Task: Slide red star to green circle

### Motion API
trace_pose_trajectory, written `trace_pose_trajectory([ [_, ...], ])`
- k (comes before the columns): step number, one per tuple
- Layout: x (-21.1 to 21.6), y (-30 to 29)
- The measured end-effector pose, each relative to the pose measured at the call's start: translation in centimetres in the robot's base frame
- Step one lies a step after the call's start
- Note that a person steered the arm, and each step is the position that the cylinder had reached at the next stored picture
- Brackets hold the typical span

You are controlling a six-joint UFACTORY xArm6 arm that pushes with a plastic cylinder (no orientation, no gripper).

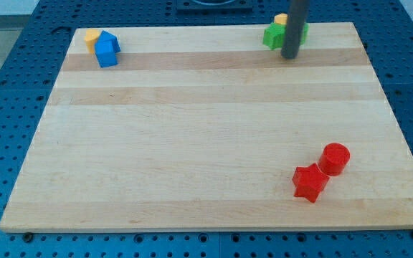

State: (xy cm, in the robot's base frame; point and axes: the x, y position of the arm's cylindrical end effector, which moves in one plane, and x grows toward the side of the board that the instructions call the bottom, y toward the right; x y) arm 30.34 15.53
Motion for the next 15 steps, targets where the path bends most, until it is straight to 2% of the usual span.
trace_pose_trajectory([
  [2, 9.7, 6.6],
  [4, 20.6, 7.0],
  [5, 24.7, 7.2],
  [6, 28.4, 3.9],
  [8, 28.6, -8.2],
  [9, 27.9, -10.1],
  [15, 26.8, -6.6],
])
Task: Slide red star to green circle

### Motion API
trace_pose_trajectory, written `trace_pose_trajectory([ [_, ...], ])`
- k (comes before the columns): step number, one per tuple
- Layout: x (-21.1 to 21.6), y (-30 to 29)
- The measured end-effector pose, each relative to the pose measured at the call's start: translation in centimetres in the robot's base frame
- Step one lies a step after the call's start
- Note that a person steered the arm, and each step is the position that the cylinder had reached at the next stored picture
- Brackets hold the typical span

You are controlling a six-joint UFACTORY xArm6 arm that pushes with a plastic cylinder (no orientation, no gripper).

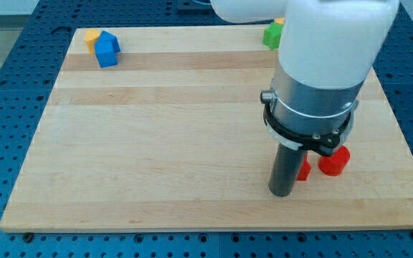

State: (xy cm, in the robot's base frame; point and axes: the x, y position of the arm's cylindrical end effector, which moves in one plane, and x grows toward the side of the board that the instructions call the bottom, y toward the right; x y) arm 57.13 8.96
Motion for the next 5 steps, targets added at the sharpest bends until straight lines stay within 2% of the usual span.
trace_pose_trajectory([
  [5, -5.5, 6.1],
])
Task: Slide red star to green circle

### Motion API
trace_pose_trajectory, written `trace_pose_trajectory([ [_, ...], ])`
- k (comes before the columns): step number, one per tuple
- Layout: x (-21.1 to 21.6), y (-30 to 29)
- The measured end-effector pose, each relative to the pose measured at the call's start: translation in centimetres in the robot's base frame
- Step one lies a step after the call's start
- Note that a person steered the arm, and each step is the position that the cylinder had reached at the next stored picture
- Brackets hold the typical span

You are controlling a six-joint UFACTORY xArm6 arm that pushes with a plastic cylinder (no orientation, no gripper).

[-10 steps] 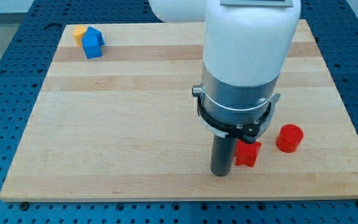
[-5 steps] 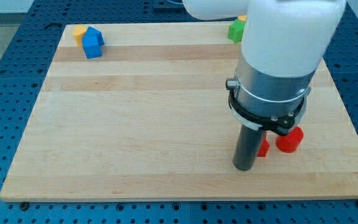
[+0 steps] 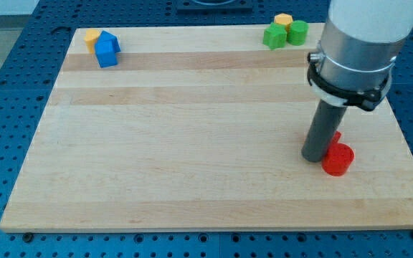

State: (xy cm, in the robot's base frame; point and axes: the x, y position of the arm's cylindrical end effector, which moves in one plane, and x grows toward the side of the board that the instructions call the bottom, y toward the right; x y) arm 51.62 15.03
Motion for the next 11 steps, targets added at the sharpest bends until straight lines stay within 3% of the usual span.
trace_pose_trajectory([
  [3, -0.7, 2.9],
  [8, -10.9, 4.0],
  [11, -19.2, 3.8],
])
